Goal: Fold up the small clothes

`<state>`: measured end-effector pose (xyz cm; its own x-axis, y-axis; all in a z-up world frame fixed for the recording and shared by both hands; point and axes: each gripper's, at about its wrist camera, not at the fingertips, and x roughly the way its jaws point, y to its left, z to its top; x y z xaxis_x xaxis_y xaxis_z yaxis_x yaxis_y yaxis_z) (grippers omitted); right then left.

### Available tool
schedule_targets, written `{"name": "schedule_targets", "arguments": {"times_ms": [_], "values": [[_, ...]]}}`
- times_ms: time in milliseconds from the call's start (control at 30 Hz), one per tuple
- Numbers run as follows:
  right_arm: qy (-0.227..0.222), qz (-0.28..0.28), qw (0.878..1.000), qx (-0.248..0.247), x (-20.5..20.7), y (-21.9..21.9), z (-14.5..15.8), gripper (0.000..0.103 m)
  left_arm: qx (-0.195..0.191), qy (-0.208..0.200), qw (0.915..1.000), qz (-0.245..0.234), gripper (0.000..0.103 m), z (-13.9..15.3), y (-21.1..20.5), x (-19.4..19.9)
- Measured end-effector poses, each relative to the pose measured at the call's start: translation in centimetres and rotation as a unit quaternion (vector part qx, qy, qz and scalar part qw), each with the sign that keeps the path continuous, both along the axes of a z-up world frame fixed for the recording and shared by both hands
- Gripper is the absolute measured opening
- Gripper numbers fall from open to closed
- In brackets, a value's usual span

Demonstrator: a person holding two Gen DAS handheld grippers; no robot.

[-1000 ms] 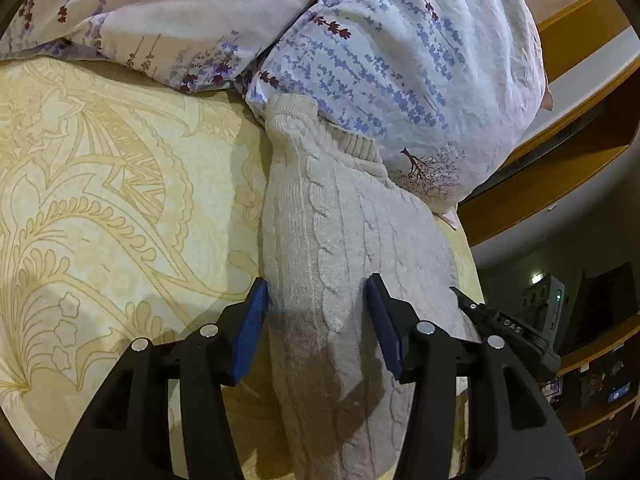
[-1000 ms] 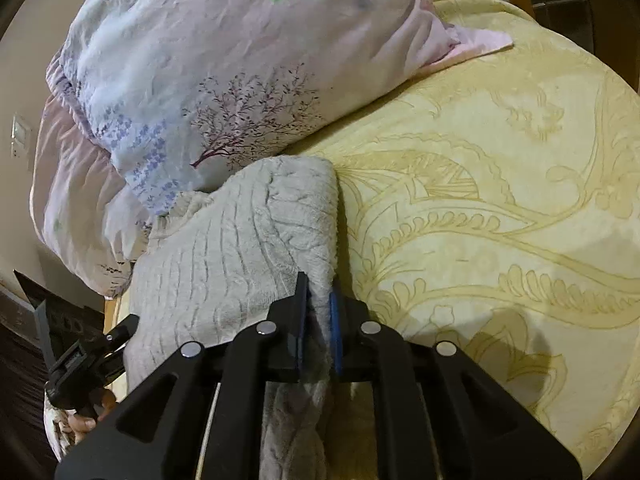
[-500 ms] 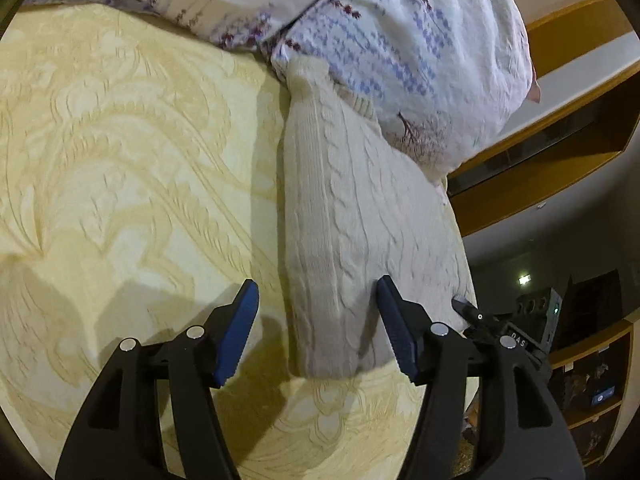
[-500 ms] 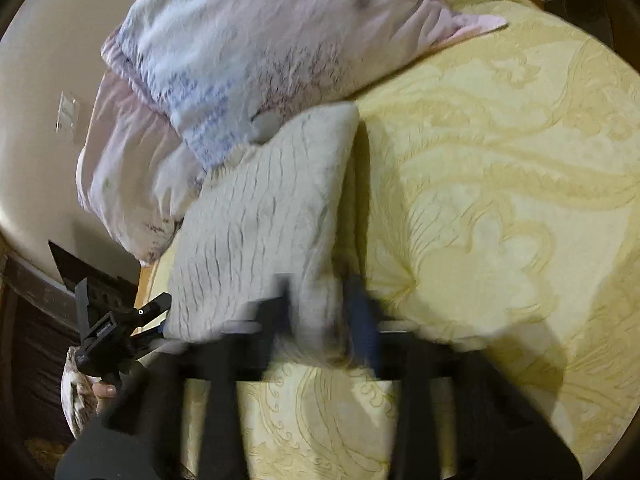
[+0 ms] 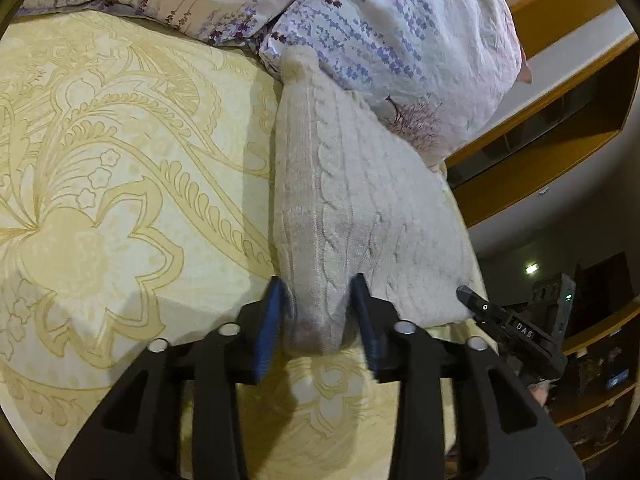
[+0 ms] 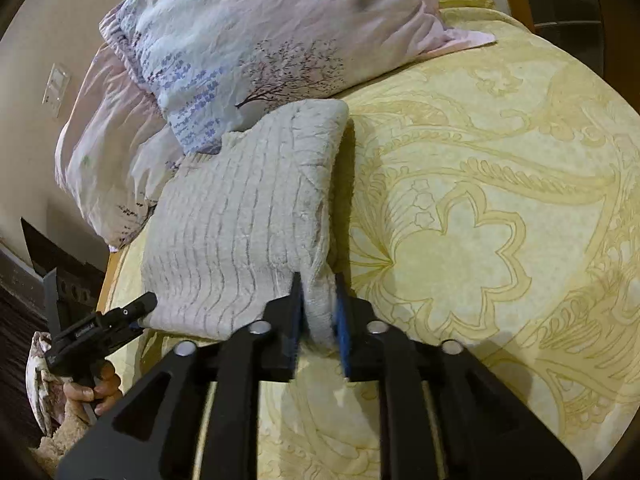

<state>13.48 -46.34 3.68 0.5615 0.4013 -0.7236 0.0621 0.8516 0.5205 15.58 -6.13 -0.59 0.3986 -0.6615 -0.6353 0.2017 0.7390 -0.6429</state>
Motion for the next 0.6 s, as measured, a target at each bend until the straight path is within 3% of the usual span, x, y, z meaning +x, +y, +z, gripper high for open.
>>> {"name": "schedule_targets", "arguments": {"times_ms": [33, 67, 100, 133, 233, 400, 600], "values": [[-0.004, -0.002, 1.0, 0.012, 0.1, -0.4, 0.5, 0.044, -0.011, 0.0, 0.9999, 0.004, 0.057, 0.6, 0.5, 0.1], [-0.01, -0.007, 1.0, 0.028, 0.3, -1.0, 0.9, 0.059, -0.018, -0.003, 0.9998, 0.006, 0.07, 1.1, 0.9, 0.3], [-0.012, -0.011, 0.999, 0.041, 0.5, -1.4, 1.3, 0.07, -0.022, -0.006, 0.9997, 0.005, 0.073, 1.6, 1.1, 0.7], [-0.011, -0.013, 0.998, 0.055, 1.1, -1.8, 1.5, 0.072, -0.024, -0.007, 0.9997, 0.005, 0.076, 1.9, 1.3, 1.0], [0.013, -0.012, 0.995, 0.098, 3.7, -2.9, 1.2, 0.074, -0.033, 0.011, 0.9994, 0.005, 0.079, 2.3, 1.6, 3.2], [0.063, -0.016, 0.99, 0.128, 7.7, -3.2, -1.0, 0.074, -0.027, 0.044, 0.9986, -0.01, 0.079, 1.7, 0.0, 7.2], [0.078, -0.001, 0.987, 0.14, 10.0, -2.3, -2.7, 0.072, -0.022, 0.059, 0.9978, -0.02, 0.079, 0.6, -1.9, 9.6]]}}
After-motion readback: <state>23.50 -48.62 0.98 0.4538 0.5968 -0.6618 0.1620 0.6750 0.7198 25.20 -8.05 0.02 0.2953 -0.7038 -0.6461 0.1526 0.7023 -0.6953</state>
